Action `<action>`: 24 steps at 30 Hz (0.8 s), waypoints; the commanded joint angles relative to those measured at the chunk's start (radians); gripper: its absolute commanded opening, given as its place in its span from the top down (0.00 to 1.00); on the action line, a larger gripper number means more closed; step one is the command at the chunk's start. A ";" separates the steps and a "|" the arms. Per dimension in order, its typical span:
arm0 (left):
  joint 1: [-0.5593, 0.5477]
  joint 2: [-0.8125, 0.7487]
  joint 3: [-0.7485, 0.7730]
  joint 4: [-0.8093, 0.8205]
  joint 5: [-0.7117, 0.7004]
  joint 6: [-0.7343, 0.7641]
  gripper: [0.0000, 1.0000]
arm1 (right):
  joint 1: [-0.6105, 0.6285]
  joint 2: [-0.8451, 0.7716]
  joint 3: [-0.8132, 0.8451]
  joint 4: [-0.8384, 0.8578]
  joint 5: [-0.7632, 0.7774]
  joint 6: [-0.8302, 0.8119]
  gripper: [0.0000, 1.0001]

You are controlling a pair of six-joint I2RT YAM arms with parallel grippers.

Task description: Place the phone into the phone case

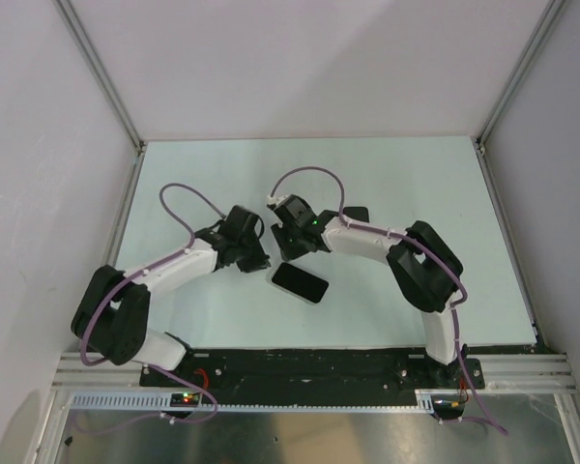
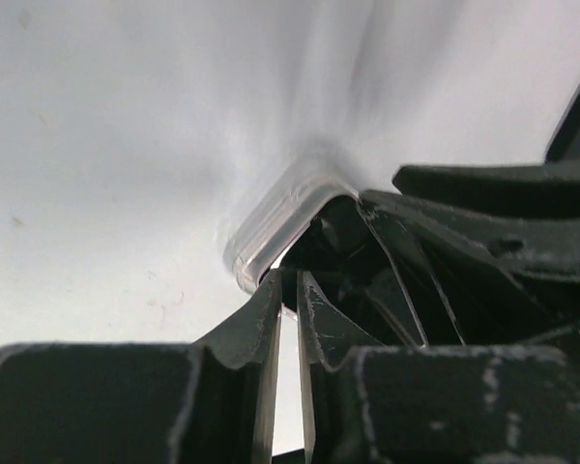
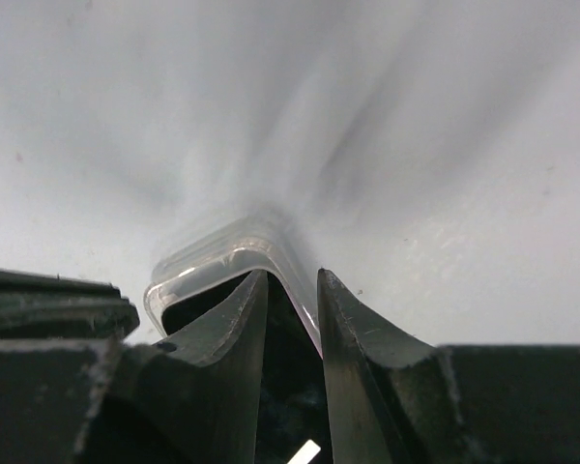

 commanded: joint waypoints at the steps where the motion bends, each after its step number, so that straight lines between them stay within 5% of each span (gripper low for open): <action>1: 0.073 -0.007 0.078 0.017 0.011 0.061 0.84 | -0.011 -0.064 0.100 -0.082 0.085 -0.004 0.68; 15: 0.103 0.195 0.167 0.020 0.046 0.108 0.84 | -0.034 -0.450 -0.344 -0.140 0.127 0.309 0.68; 24: 0.095 0.214 0.116 0.037 0.045 0.096 0.86 | 0.015 -0.531 -0.491 -0.077 0.149 0.455 0.71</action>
